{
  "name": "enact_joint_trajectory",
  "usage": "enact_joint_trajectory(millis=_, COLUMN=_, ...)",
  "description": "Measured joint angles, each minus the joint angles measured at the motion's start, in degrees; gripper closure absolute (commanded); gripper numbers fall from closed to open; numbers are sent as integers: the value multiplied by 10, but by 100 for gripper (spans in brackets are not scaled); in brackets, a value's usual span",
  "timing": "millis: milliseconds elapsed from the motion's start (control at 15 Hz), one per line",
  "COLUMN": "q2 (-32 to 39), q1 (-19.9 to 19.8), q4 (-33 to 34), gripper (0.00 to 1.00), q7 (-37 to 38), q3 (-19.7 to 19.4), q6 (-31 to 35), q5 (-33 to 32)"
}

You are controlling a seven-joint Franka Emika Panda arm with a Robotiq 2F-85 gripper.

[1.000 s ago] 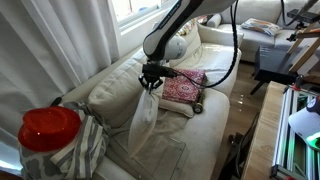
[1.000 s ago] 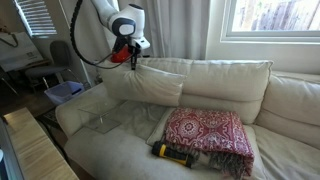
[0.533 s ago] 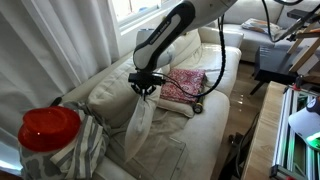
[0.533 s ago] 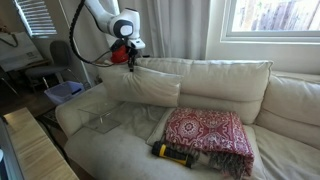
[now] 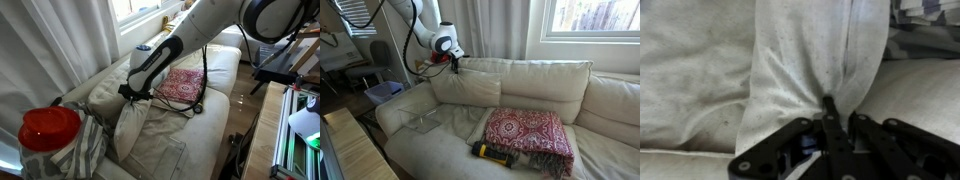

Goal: Remove the black and yellow torch from top of the pillow, then put the pillow in the corner of the couch

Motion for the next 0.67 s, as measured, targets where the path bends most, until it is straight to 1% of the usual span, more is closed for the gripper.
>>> enact_joint_trajectory(millis=67, q2=13, q1=2, q4=14, gripper=64, q7=0, q3=1, q6=24, q5=0)
enact_joint_trajectory(millis=133, q2=27, q1=4, q4=29, gripper=64, q7=0, q3=2, q6=51, q5=0)
enact_joint_trajectory(millis=200, q2=40, q1=7, q4=44, gripper=60, q7=1, q3=3, q6=72, q5=0)
enact_joint_trajectory(millis=400, q2=76, q1=13, q4=89, gripper=38, q7=4, q3=4, q6=126, q5=1)
enact_joint_trajectory(millis=667, q2=111, q1=18, q4=138, gripper=8, q7=11, q3=2, q6=167, q5=1)
